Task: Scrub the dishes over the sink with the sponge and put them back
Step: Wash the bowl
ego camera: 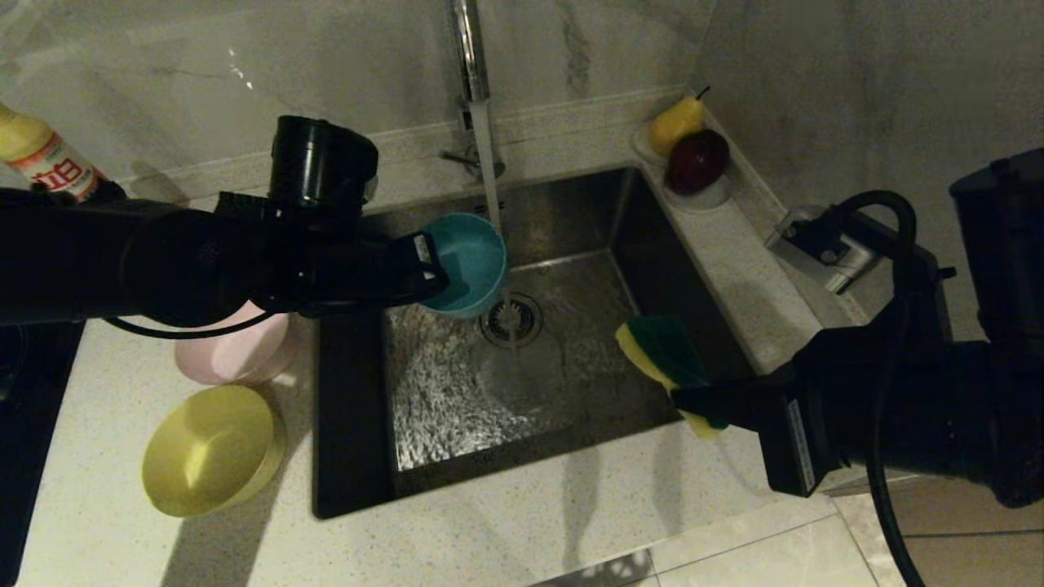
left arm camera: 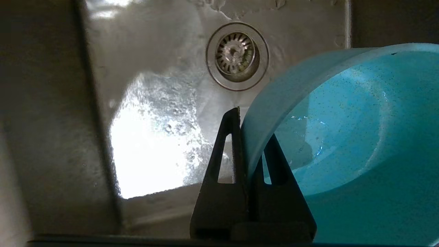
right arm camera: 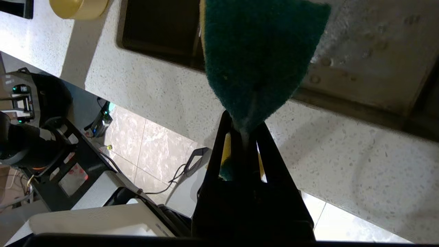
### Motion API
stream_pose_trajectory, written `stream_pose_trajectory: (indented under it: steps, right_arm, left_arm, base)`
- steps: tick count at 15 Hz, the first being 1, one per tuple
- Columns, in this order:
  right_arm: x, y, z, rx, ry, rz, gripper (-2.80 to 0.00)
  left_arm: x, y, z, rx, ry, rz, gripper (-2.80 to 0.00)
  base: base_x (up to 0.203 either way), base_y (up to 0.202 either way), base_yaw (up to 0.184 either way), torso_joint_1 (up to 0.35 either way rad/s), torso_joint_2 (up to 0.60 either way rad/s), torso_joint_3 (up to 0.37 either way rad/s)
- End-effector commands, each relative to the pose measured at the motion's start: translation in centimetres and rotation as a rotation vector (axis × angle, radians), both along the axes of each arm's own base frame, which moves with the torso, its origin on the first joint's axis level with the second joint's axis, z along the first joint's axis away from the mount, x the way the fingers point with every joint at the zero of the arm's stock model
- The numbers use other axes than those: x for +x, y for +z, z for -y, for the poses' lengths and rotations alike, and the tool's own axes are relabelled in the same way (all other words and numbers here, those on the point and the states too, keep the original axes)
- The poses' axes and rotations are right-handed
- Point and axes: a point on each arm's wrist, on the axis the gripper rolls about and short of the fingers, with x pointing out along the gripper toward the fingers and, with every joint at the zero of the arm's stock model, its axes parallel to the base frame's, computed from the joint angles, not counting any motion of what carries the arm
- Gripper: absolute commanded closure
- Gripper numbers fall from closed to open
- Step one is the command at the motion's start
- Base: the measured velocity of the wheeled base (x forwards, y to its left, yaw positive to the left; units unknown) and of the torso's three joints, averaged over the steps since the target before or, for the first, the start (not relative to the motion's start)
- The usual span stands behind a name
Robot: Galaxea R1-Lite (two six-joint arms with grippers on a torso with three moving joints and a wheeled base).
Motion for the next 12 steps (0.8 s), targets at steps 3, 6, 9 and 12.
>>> stream_pose_trajectory:
  steps: [3, 6, 9, 12]
  right_arm:
    - [-0.1, 0.2, 0.1, 0.005, 0.0, 0.003, 0.0]
    - [-0.2, 0.2, 0.2, 0.008, 0.0, 0.006, 0.0]
    - [-0.1, 0.3, 0.0, 0.008, 0.002, 0.006, 0.0]
    - [-0.1, 0.3, 0.0, 0.01, 0.008, 0.004, 0.0]
  left_arm:
    - [2.2, -1.2, 1.9, 0.007, 0.014, -0.005, 0.0]
    - [2.6, -1.1, 2.1, -0.004, 0.022, -0.001, 0.0]
    - [2.3, -0.9, 1.9, -0.008, 0.026, 0.002, 0.0]
    - [2.2, -0.7, 1.9, -0.01, 0.027, 0.004, 0.0]
  base:
    - [0.0, 0.0, 0.0, 0.0, 0.0, 0.0]
    - [0.0, 0.0, 0.0, 0.0, 0.0, 0.0]
    - [0.0, 0.0, 0.0, 0.0, 0.0, 0.0]
    - [0.0, 0.0, 0.0, 0.0, 0.0, 0.0]
